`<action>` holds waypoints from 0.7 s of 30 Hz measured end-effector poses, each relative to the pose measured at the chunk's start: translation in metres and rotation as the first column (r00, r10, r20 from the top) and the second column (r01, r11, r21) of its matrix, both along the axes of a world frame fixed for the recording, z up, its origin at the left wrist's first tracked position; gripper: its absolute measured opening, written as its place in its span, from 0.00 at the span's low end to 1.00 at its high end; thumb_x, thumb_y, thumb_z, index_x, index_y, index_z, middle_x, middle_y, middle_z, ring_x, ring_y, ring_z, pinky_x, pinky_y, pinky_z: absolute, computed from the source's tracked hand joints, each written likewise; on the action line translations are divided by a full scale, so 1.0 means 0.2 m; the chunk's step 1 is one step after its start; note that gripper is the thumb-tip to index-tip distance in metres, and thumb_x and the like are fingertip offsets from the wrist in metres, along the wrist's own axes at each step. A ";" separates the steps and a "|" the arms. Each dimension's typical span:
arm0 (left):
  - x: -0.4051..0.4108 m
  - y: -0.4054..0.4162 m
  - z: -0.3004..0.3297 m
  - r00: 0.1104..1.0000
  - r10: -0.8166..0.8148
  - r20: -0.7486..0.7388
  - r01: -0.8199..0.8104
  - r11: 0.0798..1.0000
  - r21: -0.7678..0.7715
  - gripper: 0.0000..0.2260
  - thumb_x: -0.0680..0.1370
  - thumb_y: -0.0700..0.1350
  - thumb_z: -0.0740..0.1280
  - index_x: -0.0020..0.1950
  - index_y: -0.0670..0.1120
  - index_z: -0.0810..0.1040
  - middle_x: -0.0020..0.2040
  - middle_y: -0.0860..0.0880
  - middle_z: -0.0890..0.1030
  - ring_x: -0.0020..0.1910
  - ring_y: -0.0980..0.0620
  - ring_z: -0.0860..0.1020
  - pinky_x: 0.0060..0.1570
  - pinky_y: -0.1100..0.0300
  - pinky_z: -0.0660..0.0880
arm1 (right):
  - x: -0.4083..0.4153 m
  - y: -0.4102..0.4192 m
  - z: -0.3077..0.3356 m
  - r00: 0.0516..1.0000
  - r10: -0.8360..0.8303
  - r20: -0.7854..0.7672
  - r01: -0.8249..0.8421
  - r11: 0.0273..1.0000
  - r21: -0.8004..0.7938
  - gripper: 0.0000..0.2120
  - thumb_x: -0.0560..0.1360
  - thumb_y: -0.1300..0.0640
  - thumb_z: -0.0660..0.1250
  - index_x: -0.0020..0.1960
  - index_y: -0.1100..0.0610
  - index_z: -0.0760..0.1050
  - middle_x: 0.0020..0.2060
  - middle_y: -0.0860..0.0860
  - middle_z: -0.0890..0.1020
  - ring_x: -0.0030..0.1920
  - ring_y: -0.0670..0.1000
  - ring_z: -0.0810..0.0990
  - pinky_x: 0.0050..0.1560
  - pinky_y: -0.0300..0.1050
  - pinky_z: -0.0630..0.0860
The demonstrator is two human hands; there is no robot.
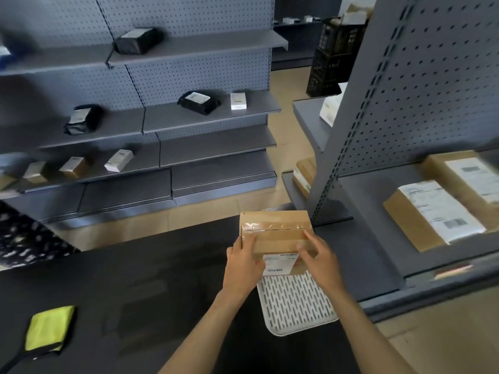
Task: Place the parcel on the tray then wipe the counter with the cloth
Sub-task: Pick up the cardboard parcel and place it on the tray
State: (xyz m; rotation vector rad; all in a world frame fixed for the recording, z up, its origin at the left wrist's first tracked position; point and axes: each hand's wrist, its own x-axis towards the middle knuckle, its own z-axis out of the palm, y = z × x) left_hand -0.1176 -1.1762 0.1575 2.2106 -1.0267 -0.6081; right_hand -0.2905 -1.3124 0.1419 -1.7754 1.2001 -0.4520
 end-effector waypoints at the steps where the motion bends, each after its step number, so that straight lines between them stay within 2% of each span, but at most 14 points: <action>1: -0.02 -0.03 -0.01 1.000 0.000 -0.005 0.000 1.000 0.004 0.31 0.76 0.58 0.71 0.76 0.58 0.62 0.76 0.50 0.67 0.70 0.43 0.65 0.66 0.48 0.70 | -0.02 -0.03 -0.02 1.000 -0.001 0.006 0.001 1.000 0.007 0.25 0.82 0.46 0.67 0.78 0.46 0.71 0.77 0.46 0.71 0.73 0.46 0.71 0.66 0.40 0.69; 4: -0.09 -0.11 -0.05 1.000 0.010 -0.015 -0.009 1.000 0.022 0.30 0.77 0.53 0.72 0.75 0.59 0.63 0.77 0.51 0.65 0.68 0.44 0.66 0.62 0.50 0.71 | -0.06 -0.11 -0.07 1.000 -0.002 0.010 0.001 1.000 0.025 0.23 0.83 0.49 0.67 0.77 0.46 0.72 0.76 0.47 0.72 0.68 0.42 0.72 0.58 0.31 0.68; 6: -0.13 -0.14 -0.07 1.000 0.008 -0.003 -0.008 0.999 0.032 0.30 0.77 0.52 0.71 0.75 0.59 0.62 0.77 0.51 0.65 0.67 0.44 0.66 0.60 0.53 0.71 | -0.09 -0.16 -0.10 1.000 -0.014 0.023 0.012 0.998 0.057 0.23 0.83 0.50 0.68 0.77 0.46 0.72 0.76 0.47 0.72 0.67 0.43 0.73 0.56 0.30 0.68; 8: -0.16 -0.18 -0.10 1.000 0.005 0.006 -0.005 0.999 0.036 0.30 0.77 0.51 0.72 0.74 0.62 0.61 0.76 0.51 0.66 0.65 0.46 0.68 0.57 0.56 0.70 | -0.11 -0.19 -0.13 0.999 -0.020 0.025 0.019 0.997 0.075 0.23 0.83 0.49 0.67 0.77 0.46 0.71 0.75 0.46 0.73 0.66 0.45 0.75 0.56 0.33 0.71; 10: -0.18 -0.21 -0.14 1.000 0.002 -0.018 -0.001 0.999 0.034 0.30 0.75 0.51 0.73 0.72 0.64 0.62 0.75 0.53 0.67 0.64 0.47 0.70 0.58 0.58 0.72 | -0.12 -0.22 -0.15 1.000 -0.024 0.020 0.023 0.997 0.075 0.23 0.82 0.49 0.67 0.77 0.44 0.71 0.76 0.46 0.72 0.70 0.48 0.75 0.62 0.40 0.72; 12: -0.20 -0.24 -0.19 0.999 -0.004 -0.034 0.004 1.000 0.023 0.30 0.74 0.52 0.74 0.70 0.65 0.62 0.75 0.54 0.67 0.64 0.48 0.73 0.61 0.53 0.77 | -0.14 -0.25 -0.18 1.000 -0.024 0.008 0.023 0.997 0.077 0.24 0.82 0.49 0.68 0.77 0.43 0.71 0.75 0.46 0.72 0.72 0.50 0.74 0.65 0.45 0.72; 16: -0.21 -0.26 -0.24 0.999 -0.003 -0.046 0.003 1.000 -0.008 0.28 0.74 0.56 0.72 0.71 0.62 0.64 0.75 0.57 0.66 0.61 0.48 0.77 0.58 0.48 0.80 | -0.15 -0.28 -0.24 1.000 -0.004 0.005 0.004 0.997 0.082 0.24 0.82 0.47 0.68 0.76 0.41 0.70 0.75 0.45 0.71 0.72 0.50 0.73 0.71 0.55 0.74; 21: -0.22 -0.23 -0.25 0.997 0.003 -0.072 -0.003 1.000 -0.003 0.31 0.73 0.65 0.67 0.74 0.64 0.60 0.76 0.56 0.65 0.62 0.47 0.76 0.60 0.46 0.79 | -0.12 -0.29 -0.23 1.000 0.017 0.010 -0.018 0.998 0.056 0.25 0.81 0.51 0.69 0.76 0.42 0.71 0.74 0.42 0.70 0.69 0.45 0.71 0.68 0.47 0.73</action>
